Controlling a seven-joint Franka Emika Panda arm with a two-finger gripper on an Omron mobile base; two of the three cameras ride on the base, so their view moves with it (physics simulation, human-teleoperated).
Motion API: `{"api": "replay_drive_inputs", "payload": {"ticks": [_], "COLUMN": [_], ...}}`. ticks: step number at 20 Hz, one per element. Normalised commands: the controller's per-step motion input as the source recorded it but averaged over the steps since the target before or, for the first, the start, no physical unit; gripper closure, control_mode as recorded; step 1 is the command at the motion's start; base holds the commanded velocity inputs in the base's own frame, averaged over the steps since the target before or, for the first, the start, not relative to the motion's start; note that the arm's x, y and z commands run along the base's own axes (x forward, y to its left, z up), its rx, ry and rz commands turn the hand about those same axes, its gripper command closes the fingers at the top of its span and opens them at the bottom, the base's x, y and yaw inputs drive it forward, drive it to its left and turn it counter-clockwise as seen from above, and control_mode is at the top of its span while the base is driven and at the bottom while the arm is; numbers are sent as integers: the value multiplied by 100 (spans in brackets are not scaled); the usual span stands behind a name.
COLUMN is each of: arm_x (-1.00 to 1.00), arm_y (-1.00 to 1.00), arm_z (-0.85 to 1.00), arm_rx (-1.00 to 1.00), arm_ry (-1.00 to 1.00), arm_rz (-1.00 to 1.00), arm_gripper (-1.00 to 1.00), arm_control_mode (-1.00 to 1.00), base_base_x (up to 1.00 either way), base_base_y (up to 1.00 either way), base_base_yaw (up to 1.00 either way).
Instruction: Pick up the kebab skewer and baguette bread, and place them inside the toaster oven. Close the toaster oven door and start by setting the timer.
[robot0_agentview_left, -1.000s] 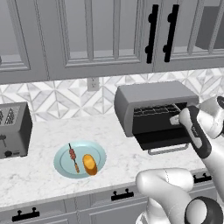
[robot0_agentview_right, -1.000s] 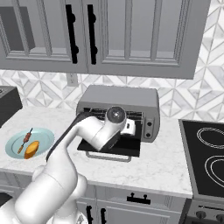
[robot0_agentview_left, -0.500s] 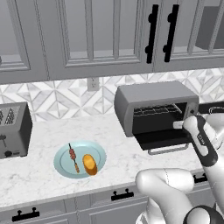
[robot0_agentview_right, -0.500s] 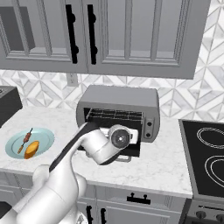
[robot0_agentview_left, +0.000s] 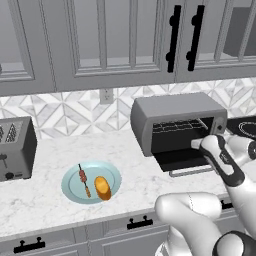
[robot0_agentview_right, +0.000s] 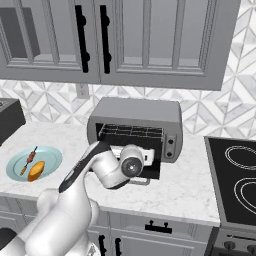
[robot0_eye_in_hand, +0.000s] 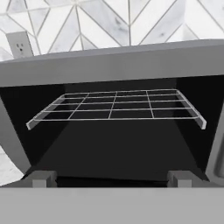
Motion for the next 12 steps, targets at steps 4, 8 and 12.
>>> {"api": "replay_drive_inputs", "payload": {"ticks": [4,8,12], "arm_x": [38,27,16], "arm_y": [16,2,0], "arm_z": [0,3,6], "arm_rx": [0,0,0], "arm_ry": [0,0,0], "arm_rz": [0,0,0], "arm_gripper": [-100,-100,-100], "arm_control_mode": [-100,-100,-100], "base_base_x": [0,0,0], "base_base_y": [0,0,0], "base_base_yaw": [0,0,0]}}
